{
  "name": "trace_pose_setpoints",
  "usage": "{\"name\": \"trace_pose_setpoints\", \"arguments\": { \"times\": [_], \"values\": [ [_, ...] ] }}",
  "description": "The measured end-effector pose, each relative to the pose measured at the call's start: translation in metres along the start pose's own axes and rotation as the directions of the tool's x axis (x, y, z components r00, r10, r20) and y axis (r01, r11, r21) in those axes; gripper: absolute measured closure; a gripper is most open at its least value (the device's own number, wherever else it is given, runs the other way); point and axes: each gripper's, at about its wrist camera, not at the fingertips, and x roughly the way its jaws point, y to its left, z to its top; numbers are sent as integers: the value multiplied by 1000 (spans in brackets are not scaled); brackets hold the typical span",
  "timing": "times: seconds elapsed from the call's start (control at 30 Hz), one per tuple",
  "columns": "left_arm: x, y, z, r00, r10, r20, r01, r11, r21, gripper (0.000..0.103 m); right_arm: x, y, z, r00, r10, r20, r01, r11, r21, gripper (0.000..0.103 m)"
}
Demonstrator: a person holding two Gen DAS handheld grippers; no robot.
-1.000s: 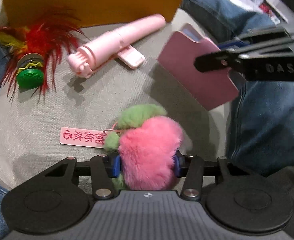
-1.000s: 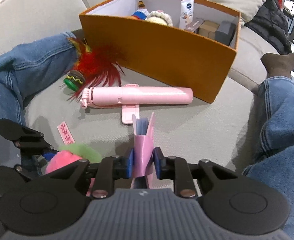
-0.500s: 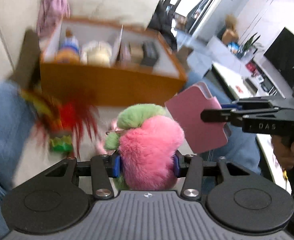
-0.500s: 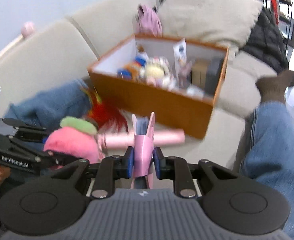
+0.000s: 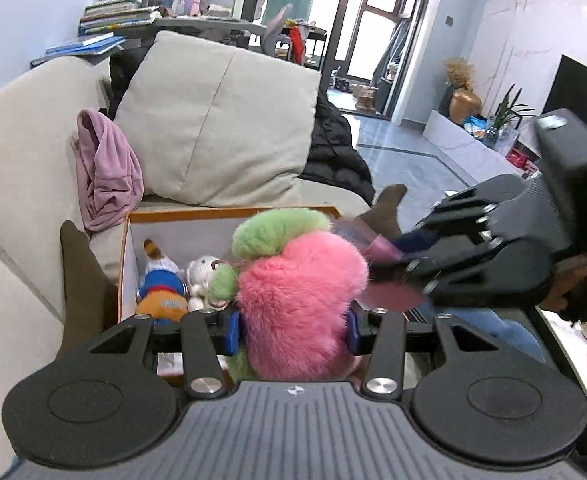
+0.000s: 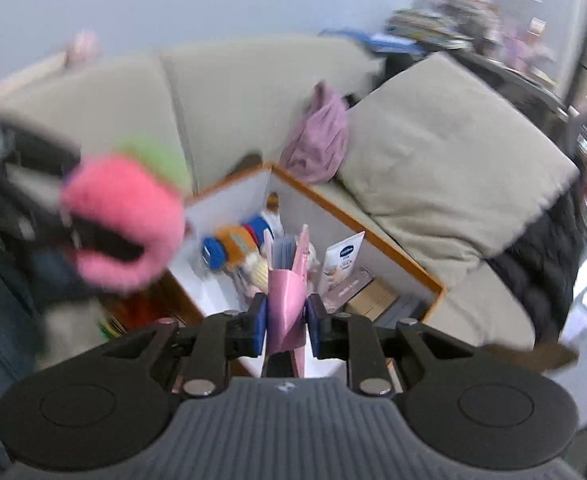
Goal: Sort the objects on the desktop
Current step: 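Carry the pompom keychain and pink phone case over the orange box, then lower both items into the box and open both tools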
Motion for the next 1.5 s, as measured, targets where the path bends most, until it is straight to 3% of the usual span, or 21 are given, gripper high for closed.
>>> {"name": "trace_pose_setpoints", "arguments": {
  "times": [0.23, 0.4, 0.53, 0.63, 0.77, 1.0, 1.17, 1.37, 1.5],
  "values": [
    [54, 15, 4, 996, -31, -83, 31, 1000, -6, 49, 85, -16, -3, 966, 97, -240, -161, 951, -264, 81],
    [86, 31, 1, 989, -43, -139, 39, 999, -34, 49, 124, -16, -9, 933, 121, -340, -261, 878, -401, 81],
    [97, 37, -1, 985, -64, -160, 58, 998, -40, 49, 139, -19, -18, 925, 95, -369, -277, 832, -481, 81],
    [101, 38, -3, 982, -81, -172, 75, 996, -43, 49, 140, -29, -17, 931, 106, -351, -276, 832, -481, 80],
    [107, 37, -7, 975, -101, -196, 94, 995, -42, 49, 132, -25, -24, 957, 11, -291, -189, 784, -591, 69],
    [123, 17, -6, 953, -113, -280, 120, 993, 9, 49, 121, -18, -30, 974, -62, -218, -101, 744, -661, 68],
    [156, 3, -1, 918, -159, -364, 168, 986, -7, 49, 114, -26, -33, 974, -86, -208, -71, 757, -650, 68],
    [205, -9, -2, 881, -169, -442, 164, 985, -50, 48, 109, -29, -39, 978, -91, -189, -53, 764, -643, 69],
    [225, -18, -3, 878, -155, -454, 146, 988, -55, 46, 100, -35, -42, 981, -78, -176, -49, 783, -620, 69]
  ]
}}
